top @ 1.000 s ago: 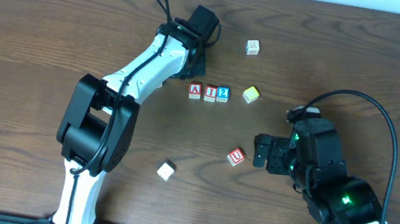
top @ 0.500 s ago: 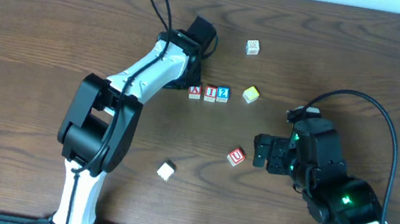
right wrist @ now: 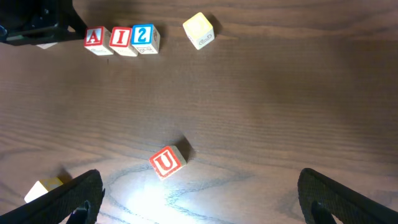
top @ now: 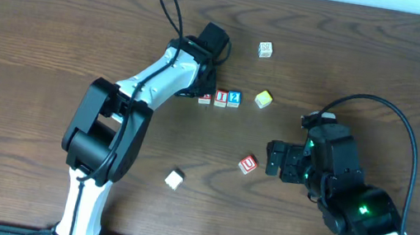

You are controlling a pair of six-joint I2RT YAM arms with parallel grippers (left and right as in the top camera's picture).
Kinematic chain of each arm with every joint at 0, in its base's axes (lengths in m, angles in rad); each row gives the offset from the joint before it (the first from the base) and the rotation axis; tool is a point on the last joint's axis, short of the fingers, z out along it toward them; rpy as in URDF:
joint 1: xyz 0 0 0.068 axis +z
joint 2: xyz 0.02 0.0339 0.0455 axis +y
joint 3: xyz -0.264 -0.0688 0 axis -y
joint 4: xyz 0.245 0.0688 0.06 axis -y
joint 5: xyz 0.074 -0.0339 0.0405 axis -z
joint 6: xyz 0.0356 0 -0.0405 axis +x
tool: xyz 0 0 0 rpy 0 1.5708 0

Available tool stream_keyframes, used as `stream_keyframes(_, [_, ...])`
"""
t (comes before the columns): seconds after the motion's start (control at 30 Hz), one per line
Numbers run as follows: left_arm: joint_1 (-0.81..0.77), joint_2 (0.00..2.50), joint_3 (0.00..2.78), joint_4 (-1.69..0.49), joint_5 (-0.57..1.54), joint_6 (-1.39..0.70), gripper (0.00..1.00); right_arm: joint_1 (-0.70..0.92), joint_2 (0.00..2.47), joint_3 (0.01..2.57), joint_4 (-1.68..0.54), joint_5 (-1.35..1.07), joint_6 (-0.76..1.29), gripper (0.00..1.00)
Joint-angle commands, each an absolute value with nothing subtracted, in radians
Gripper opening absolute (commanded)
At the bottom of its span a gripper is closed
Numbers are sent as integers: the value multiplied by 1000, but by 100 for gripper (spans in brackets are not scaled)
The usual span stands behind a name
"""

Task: Spell out Ai2
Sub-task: 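Open the left gripper and lift it off the red A block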

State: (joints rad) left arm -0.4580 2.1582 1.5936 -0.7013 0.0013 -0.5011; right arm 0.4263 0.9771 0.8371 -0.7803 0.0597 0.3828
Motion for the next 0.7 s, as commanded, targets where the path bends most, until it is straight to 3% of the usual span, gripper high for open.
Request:
stream_keyframes(0.0, [-466, 2171, 1590, -699, 19, -505, 6, 414, 976, 837, -778, 63, 392, 99])
stream_keyframes(0.67, [-466, 2171, 1590, -675, 38, -505, 6, 414, 976, 837, -778, 63, 392, 99])
